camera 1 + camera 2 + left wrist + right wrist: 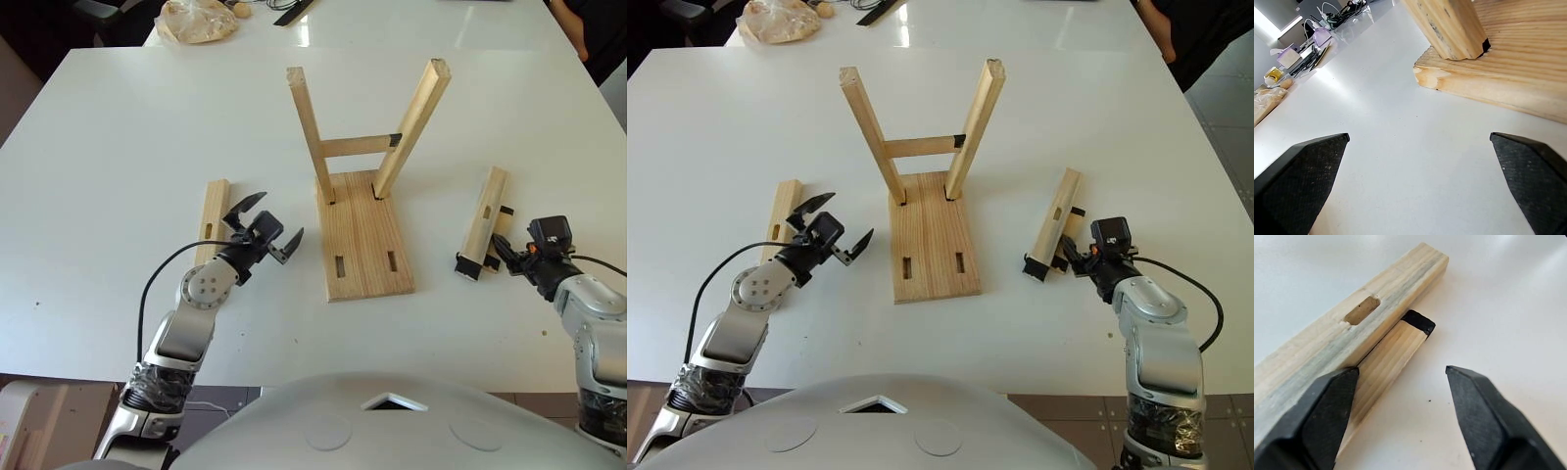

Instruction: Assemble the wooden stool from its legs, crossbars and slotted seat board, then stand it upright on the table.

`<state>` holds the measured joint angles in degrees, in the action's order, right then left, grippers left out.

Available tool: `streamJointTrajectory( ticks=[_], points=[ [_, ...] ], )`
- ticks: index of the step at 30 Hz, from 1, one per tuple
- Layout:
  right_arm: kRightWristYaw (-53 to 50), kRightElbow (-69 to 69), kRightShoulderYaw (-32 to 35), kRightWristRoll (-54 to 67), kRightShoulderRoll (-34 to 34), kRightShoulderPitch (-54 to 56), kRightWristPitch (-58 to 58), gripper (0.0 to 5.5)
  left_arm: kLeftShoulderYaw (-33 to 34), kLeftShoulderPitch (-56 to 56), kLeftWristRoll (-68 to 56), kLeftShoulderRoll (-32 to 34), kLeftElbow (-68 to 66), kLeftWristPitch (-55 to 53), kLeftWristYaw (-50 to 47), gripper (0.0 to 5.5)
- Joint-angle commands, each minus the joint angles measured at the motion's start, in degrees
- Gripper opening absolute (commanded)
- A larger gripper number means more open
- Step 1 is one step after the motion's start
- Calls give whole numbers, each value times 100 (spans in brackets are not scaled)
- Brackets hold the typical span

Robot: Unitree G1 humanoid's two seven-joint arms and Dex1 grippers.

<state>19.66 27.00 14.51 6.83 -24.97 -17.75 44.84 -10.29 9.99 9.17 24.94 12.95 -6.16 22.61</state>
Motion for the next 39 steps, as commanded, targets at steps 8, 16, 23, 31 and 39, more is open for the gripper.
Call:
streamJointTrajectory(
  ticks=[8,16,23,31,39],
  points=[
    [378,-917,-230,-258,-591,-528,-717,331,-121,91,178,-10,65,-125,-7,535],
    [611,-1962,-131,-325,-1162,-424,-1516,331,-139,210,231,-69,154,-187,-93,535],
    [615,-1776,-45,153,-818,-4,-1632,331,-184,190,257,-107,157,-220,-73,535],
    [82,-1100,231,219,-443,14,-1419,331,-215,192,272,-116,165,-238,-76,535],
    [-836,272,504,4,316,-991,-881,331,-219,390,319,-181,295,-301,-225,535]
  ],
)
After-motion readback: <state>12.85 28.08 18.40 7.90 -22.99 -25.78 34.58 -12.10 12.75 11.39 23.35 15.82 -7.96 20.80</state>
